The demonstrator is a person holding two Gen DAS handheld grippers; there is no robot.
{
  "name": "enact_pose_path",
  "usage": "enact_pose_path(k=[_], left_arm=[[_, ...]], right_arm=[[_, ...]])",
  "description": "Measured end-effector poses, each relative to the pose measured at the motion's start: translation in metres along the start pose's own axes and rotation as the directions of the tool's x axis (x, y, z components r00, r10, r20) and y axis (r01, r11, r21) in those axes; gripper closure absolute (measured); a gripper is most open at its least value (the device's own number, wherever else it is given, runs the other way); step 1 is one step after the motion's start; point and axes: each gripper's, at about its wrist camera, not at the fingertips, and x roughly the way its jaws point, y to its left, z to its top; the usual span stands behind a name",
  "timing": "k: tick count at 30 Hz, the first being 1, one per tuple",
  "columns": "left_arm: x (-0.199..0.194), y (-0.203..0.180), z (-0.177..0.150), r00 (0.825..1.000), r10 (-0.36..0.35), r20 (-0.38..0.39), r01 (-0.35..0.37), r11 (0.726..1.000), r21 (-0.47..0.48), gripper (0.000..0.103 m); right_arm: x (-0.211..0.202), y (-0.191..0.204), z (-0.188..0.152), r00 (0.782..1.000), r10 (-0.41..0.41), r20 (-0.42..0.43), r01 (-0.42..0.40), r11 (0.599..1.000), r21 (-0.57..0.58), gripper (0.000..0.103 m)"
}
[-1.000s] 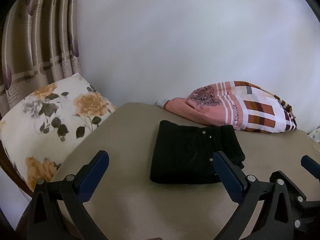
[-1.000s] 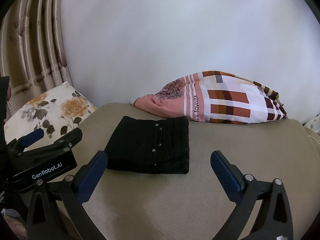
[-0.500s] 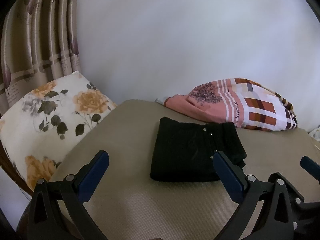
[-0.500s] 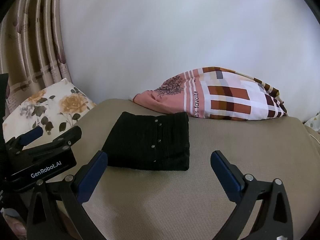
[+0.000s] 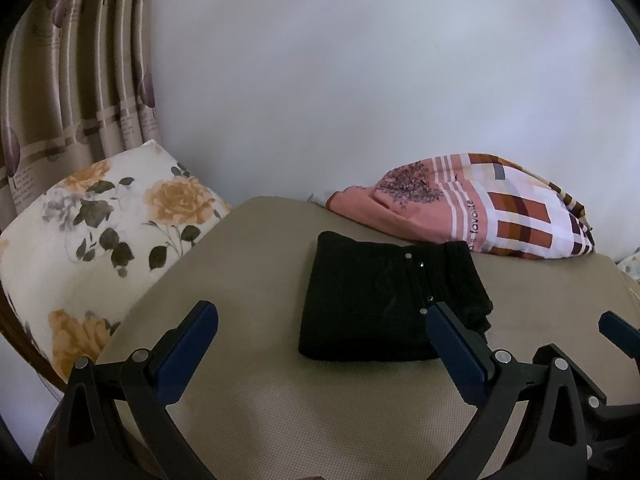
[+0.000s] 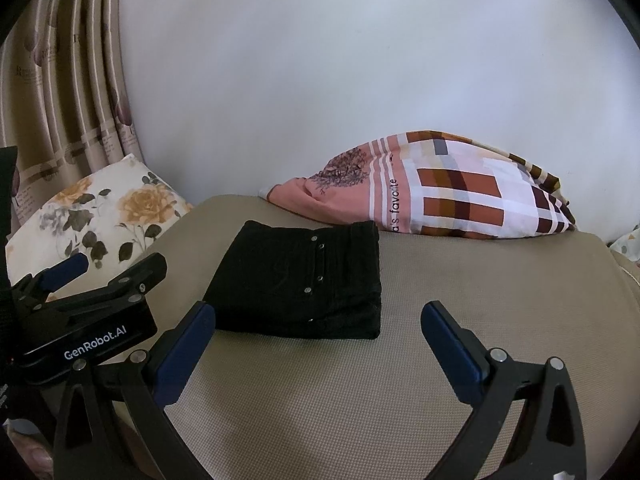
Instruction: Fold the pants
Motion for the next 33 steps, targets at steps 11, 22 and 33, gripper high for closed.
enact_pose_path(k=[11,22,33], left_arm=[[0.013,-0.002,0.002,1.000,-0.002,-0.026,0.003,1.000,0.014,0.000],[0.027,-0.006,0.003,0.998,-0.005,-0.059,0.006,1.000,0.025,0.000],[0.033,0.002,0.016,1.000,-0.011,0.029,0.010,1.000,0.028,0.000]], right_arm=[[0.003,-0.002,-0.007,1.000,0.008,-0.011,-0.008,1.000,0.004,0.001],[0.016,-0.010,-0.003,0.999,0.033,-0.037,-0.033,0.999,-0.005,0.001],[0.020,-0.012,-0.001,0.998,0.038,-0.045,-0.038,0.999,-0.003,0.001]])
